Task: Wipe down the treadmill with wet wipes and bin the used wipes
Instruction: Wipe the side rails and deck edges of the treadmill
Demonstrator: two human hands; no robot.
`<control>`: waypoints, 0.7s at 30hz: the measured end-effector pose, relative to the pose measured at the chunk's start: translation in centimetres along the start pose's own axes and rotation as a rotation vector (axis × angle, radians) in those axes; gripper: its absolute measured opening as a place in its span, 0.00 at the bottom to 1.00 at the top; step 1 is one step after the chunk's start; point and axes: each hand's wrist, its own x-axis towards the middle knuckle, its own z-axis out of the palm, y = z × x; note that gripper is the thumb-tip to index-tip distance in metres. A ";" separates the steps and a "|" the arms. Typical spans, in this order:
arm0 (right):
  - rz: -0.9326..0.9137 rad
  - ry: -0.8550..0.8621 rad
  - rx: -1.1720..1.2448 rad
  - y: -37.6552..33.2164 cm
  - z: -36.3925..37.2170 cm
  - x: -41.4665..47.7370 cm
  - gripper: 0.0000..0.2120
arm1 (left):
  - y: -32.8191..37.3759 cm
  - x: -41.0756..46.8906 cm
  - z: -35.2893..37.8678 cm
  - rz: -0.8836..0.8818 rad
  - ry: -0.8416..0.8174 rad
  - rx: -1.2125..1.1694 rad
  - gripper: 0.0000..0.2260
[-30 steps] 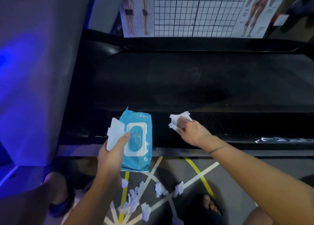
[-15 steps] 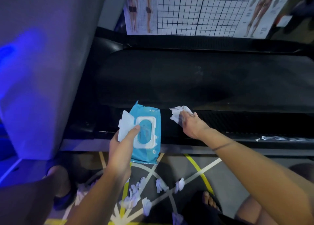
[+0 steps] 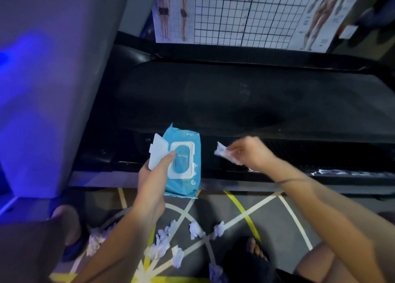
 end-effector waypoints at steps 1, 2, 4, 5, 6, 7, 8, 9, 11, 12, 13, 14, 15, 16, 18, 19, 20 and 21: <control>0.031 0.073 0.170 -0.3 -1.4 0.3 0.09 | 0.0 0.0 0.0 0.005 0.001 -0.004 0.11; 0.083 0.159 0.332 -0.4 -2.8 0.7 0.09 | 0.1 0.0 -0.1 0.013 0.000 -0.005 0.12; 0.194 0.288 0.676 -0.6 -5.3 1.2 0.10 | 0.2 0.0 -0.3 0.028 0.002 0.000 0.13; 0.233 0.318 0.818 -0.8 -6.3 1.3 0.10 | 0.3 0.0 -0.4 0.035 0.004 0.000 0.13; 0.263 0.325 0.924 -0.9 -7.1 1.4 0.09 | 0.4 0.0 -0.6 0.039 0.005 0.000 0.13; 0.276 0.307 0.994 -0.9 -7.6 1.5 0.07 | 0.5 0.0 -0.7 0.040 0.007 0.000 0.13; 0.280 0.282 1.034 -0.9 -7.8 1.5 0.05 | 0.5 0.1 -0.8 0.038 0.008 0.003 0.12; 0.283 0.263 1.044 -0.8 -7.8 1.7 0.05 | 0.5 0.1 -0.9 0.036 0.013 0.006 0.12; 0.289 0.258 0.958 -0.5 -6.8 2.3 0.08 | 0.6 0.1 -0.9 0.034 0.021 0.001 0.11; 0.285 0.281 0.798 -0.4 -6.1 2.7 0.10 | 0.7 0.1 -0.8 0.033 0.023 -0.004 0.11; 0.276 0.312 0.572 -0.3 -5.3 3.0 0.11 | 0.7 0.2 -0.8 0.032 0.022 -0.008 0.11; 0.251 0.324 0.366 -0.5 -4.5 3.1 0.11 | 0.7 0.2 -0.7 0.031 0.023 -0.011 0.11; 0.200 0.301 0.228 -0.7 -3.3 3.0 0.10 | 0.7 0.3 -0.7 0.030 0.024 -0.012 0.12; 0.146 0.232 0.152 -0.9 -1.9 2.9 0.10 | 0.7 0.3 -0.7 0.028 0.025 -0.011 0.12; 0.094 0.064 0.030 -1.1 1.5 2.1 0.09 | 0.6 0.5 -0.7 0.023 0.023 -0.002 0.13; 0.091 0.000 -0.040 -1.1 3.1 1.7 0.08 | 0.5 0.7 -0.8 0.022 0.022 0.002 0.13; 0.087 -0.022 -0.095 -1.0 4.5 1.1 0.08 | 0.5 0.8 -0.8 0.022 0.020 0.006 0.13; 0.081 -0.010 -0.117 -0.7 5.5 0.7 0.09 | 0.4 0.9 -0.9 0.023 0.020 0.006 0.12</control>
